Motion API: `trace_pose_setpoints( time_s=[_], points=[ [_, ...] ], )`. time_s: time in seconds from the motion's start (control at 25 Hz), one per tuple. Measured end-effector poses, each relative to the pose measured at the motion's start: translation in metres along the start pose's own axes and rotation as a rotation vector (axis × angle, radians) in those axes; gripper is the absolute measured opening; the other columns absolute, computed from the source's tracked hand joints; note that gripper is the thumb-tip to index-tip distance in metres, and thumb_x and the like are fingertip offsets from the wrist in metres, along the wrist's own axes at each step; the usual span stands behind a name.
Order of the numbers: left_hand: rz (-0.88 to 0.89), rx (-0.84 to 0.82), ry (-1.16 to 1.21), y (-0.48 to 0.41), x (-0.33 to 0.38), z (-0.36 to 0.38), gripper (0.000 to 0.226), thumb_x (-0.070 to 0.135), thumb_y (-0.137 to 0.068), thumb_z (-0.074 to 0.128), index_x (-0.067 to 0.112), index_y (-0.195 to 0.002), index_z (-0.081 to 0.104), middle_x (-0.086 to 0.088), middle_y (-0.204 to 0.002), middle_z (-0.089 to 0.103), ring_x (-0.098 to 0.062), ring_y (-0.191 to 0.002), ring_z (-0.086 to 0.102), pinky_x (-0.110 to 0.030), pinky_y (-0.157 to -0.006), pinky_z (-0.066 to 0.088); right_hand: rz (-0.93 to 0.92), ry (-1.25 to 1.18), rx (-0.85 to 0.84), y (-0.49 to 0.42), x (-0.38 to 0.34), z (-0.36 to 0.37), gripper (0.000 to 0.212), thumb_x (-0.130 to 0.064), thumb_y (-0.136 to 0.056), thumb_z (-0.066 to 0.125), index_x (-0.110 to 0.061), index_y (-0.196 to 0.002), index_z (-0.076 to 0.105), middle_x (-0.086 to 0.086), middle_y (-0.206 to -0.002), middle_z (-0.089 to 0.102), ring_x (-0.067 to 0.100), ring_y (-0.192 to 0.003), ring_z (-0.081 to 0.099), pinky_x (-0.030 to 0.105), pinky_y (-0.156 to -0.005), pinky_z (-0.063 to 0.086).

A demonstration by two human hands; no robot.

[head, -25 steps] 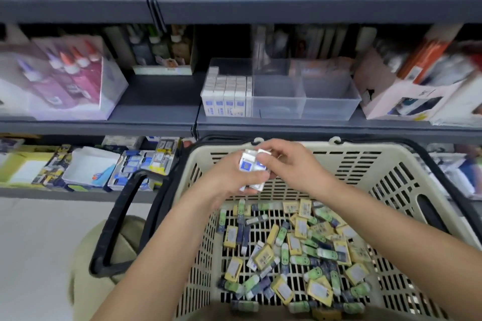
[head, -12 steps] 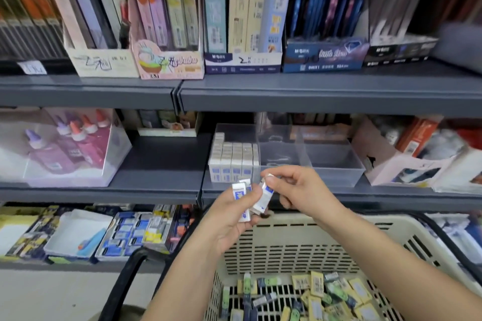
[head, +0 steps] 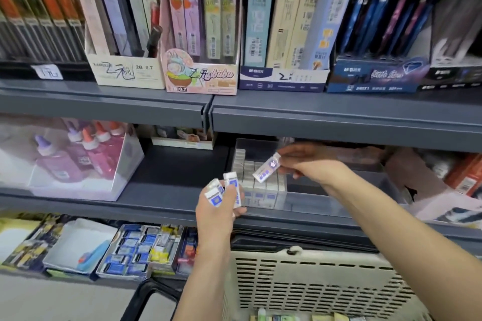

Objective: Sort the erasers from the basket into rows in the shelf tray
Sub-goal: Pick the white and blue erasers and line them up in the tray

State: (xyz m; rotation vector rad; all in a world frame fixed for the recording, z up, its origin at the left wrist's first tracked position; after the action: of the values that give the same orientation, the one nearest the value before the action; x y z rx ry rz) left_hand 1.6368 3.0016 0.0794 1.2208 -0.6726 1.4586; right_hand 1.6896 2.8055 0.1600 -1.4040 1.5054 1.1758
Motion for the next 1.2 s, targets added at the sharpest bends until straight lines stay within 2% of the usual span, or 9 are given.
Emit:
trace_pose_setpoints(
  time_s=[0.16, 0.28, 0.36, 0.44, 0.52, 0.64, 0.8, 1.04, 1.2],
  points=[
    [0.032, 0.039, -0.054, -0.005, -0.003, -0.001, 0.008, 0.016, -0.090, 0.059, 0.022, -0.096, 0.058, -0.006, -0.085, 0.071, -0.009, -0.057, 0.067, -0.029, -0.058, 0.053, 0.037, 0.096, -0.019, -0.032, -0.002, 0.010, 0.009, -0.020, -0.089, 0.060, -0.019, -0.096, 0.065, 0.005, -0.099, 0.071, 0.007, -0.081, 0.066, 0.015, -0.060, 0.050],
    [0.032, 0.036, -0.091, -0.001, -0.007, 0.006, 0.010, 0.018, -0.089, 0.060, 0.026, -0.094, 0.057, 0.000, -0.082, 0.070, -0.007, -0.055, 0.066, -0.032, -0.064, 0.056, 0.015, -0.217, -0.027, -0.057, -0.009, 0.018, 0.038, -0.038, -0.095, 0.046, -0.012, -0.120, 0.056, 0.012, -0.131, 0.055, 0.019, -0.116, 0.055, 0.028, -0.095, 0.045],
    [0.018, 0.026, -0.080, -0.001, -0.007, 0.006, 0.011, 0.019, -0.089, 0.060, 0.026, -0.097, 0.058, 0.003, -0.080, 0.070, -0.007, -0.057, 0.067, -0.033, -0.067, 0.057, 0.056, 0.197, -0.058, -0.076, -0.003, 0.027, 0.051, -0.047, -0.095, 0.037, -0.013, -0.134, 0.044, 0.010, -0.143, 0.042, 0.026, -0.133, 0.037, 0.035, -0.110, 0.024],
    [0.009, 0.032, -0.067, -0.002, -0.006, 0.003, 0.012, 0.019, -0.089, 0.060, 0.027, -0.098, 0.058, 0.002, -0.081, 0.071, -0.008, -0.058, 0.068, -0.033, -0.067, 0.057, 0.000, 0.643, 0.091, -0.090, 0.000, 0.032, 0.045, -0.045, -0.095, 0.041, -0.019, -0.130, 0.047, 0.006, -0.140, 0.045, 0.026, -0.131, 0.038, 0.034, -0.108, 0.026],
    [-0.003, 0.042, -0.038, -0.004, -0.007, 0.001, 0.014, 0.019, -0.089, 0.059, 0.022, -0.103, 0.058, -0.001, -0.084, 0.072, -0.009, -0.060, 0.068, -0.032, -0.064, 0.055, -0.101, 0.717, 0.059, -0.099, -0.005, 0.052, 0.034, -0.039, -0.095, 0.043, -0.021, -0.121, 0.055, 0.005, -0.128, 0.056, 0.026, -0.118, 0.051, 0.034, -0.101, 0.038],
    [-0.058, 0.017, 0.039, -0.005, -0.010, 0.002, 0.020, 0.015, -0.090, 0.057, 0.016, -0.110, 0.057, -0.007, -0.090, 0.072, -0.012, -0.062, 0.068, -0.025, -0.057, 0.052, -0.086, 0.740, -0.086, -0.106, 0.007, 0.069, 0.030, -0.025, -0.099, 0.037, -0.026, -0.119, 0.058, 0.008, -0.118, 0.062, 0.026, -0.101, 0.062, 0.037, -0.089, 0.051],
    [-0.123, -0.051, 0.117, -0.003, -0.013, 0.011, 0.030, 0.002, -0.088, 0.052, 0.011, -0.116, 0.057, -0.013, -0.096, 0.071, -0.019, -0.077, 0.070, -0.022, -0.055, 0.052, -0.264, 0.778, 0.008, -0.085, -0.013, 0.065, 0.029, -0.029, -0.098, 0.038, -0.021, -0.119, 0.057, 0.004, -0.120, 0.061, 0.020, -0.104, 0.058, 0.026, -0.088, 0.042],
    [-0.137, -0.102, 0.177, 0.000, -0.010, 0.016, 0.028, 0.002, -0.087, 0.054, 0.006, -0.115, 0.058, -0.010, -0.087, 0.072, -0.015, -0.068, 0.068, -0.022, -0.053, 0.051, -0.235, 0.644, -0.219, -0.029, -0.025, 0.076, 0.049, -0.063, -0.083, 0.044, -0.020, -0.071, 0.065, -0.009, -0.059, 0.064, -0.002, -0.049, 0.054, 0.025, -0.060, 0.047],
    [-0.128, -0.100, 0.152, 0.002, -0.009, 0.017, 0.024, 0.004, -0.089, 0.056, 0.006, -0.113, 0.060, -0.011, -0.092, 0.070, -0.012, -0.068, 0.068, -0.022, -0.056, 0.053, -0.172, 0.548, -0.389, -0.014, -0.022, 0.077, 0.016, -0.038, -0.087, 0.059, -0.024, -0.087, 0.065, -0.009, -0.065, 0.063, -0.002, -0.049, 0.053, 0.018, -0.052, 0.046]
  ],
)
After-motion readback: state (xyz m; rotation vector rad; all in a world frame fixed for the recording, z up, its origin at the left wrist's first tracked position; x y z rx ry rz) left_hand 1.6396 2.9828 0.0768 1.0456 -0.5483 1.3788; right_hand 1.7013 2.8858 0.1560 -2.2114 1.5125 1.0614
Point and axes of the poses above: each hand's wrist, its own y-axis away from the middle knuckle, its own z-axis out of the palm, x = y × z, the point moved 8 cm from there along -y, towards the middle knuckle
